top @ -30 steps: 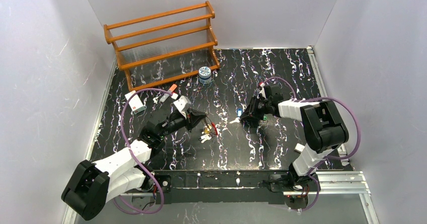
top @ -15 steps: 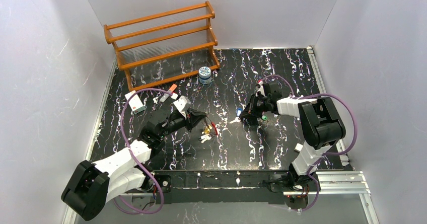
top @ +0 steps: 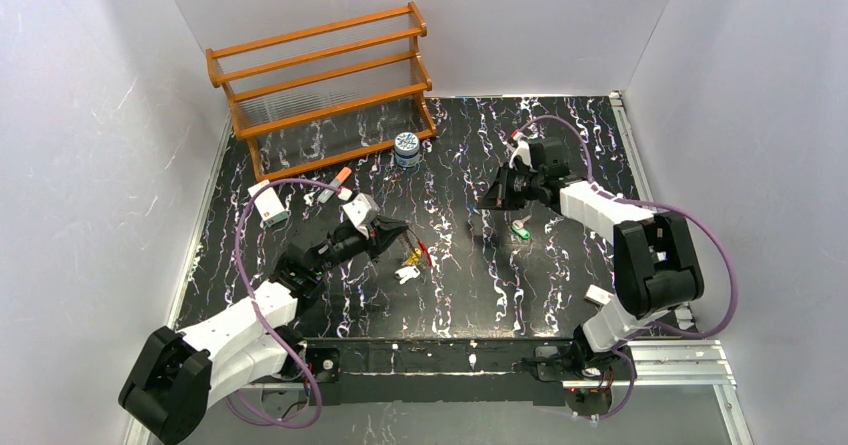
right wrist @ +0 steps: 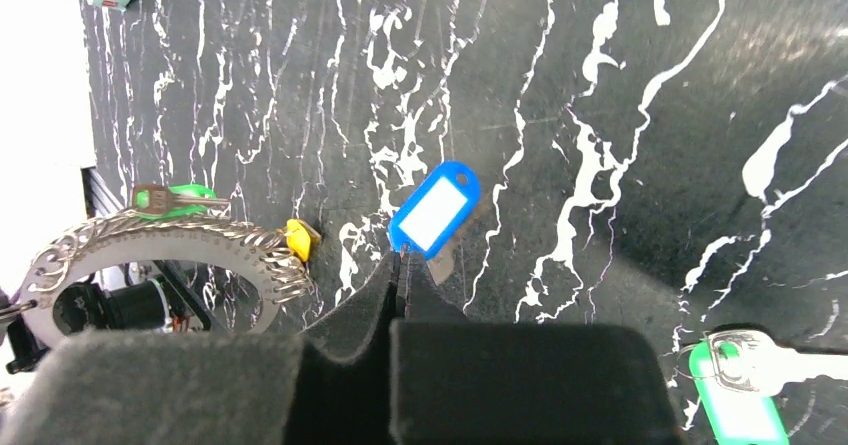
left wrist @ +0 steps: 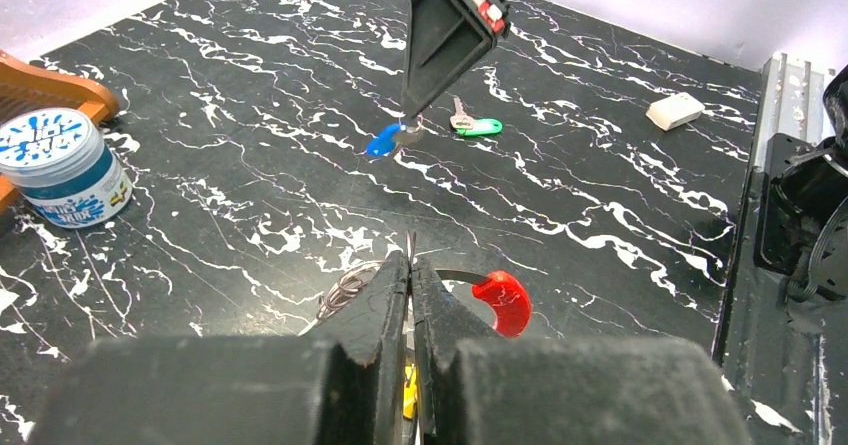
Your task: Put the keys on the keyring
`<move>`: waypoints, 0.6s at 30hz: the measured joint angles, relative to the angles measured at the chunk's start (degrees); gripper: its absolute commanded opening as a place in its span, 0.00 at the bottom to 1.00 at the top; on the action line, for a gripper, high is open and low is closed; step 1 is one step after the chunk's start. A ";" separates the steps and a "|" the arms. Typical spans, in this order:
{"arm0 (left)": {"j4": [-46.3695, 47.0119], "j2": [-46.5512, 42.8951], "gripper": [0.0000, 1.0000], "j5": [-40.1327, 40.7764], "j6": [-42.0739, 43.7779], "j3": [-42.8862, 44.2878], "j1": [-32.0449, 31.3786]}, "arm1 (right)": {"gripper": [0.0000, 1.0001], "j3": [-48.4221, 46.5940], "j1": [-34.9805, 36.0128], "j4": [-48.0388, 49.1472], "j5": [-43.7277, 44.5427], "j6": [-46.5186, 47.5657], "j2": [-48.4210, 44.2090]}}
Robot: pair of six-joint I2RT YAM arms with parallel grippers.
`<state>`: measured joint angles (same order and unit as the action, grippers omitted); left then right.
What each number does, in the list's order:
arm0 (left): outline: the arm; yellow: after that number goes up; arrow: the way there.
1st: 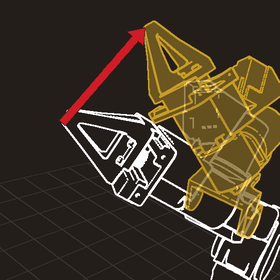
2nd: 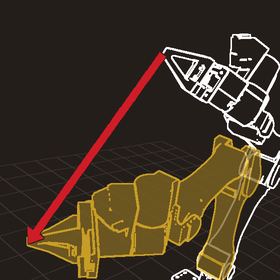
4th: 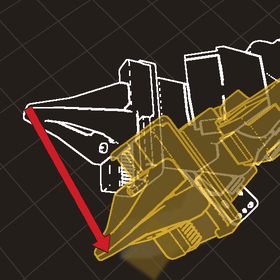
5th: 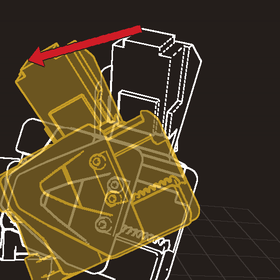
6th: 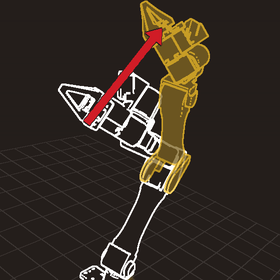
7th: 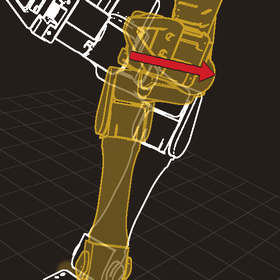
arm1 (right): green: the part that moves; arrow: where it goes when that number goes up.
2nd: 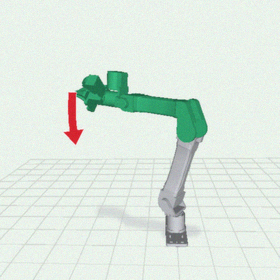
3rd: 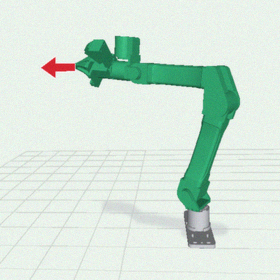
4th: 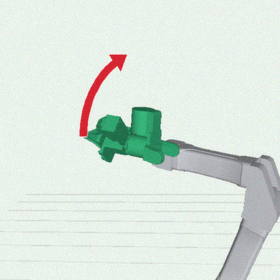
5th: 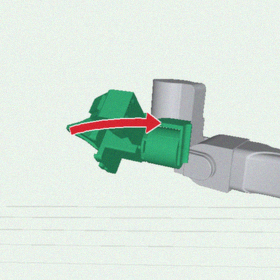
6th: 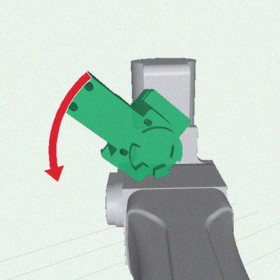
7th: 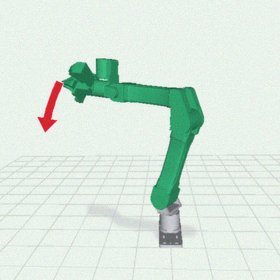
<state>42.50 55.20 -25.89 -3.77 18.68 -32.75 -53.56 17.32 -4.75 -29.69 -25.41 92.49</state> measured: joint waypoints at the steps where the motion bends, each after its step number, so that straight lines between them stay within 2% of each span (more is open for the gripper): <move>1: -0.26 -0.31 0.00 -0.02 0.42 0.00 0.00 | 0.01 -0.39 0.00 -0.35 0.07 0.55 -0.72; 12: -5.11 -2.05 0.00 -3.21 7.34 0.00 0.00 | 0.01 -3.41 0.11 -6.03 -0.13 9.07 -6.32; 18: -5.97 1.05 0.00 -5.81 8.33 1.09 -0.17 | 0.01 -4.39 2.67 -8.28 -0.94 12.24 -6.62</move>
<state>36.53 56.25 -31.70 4.56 19.77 -32.93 -57.95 19.99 -13.04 -30.63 -13.17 85.86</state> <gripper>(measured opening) 0.011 0.030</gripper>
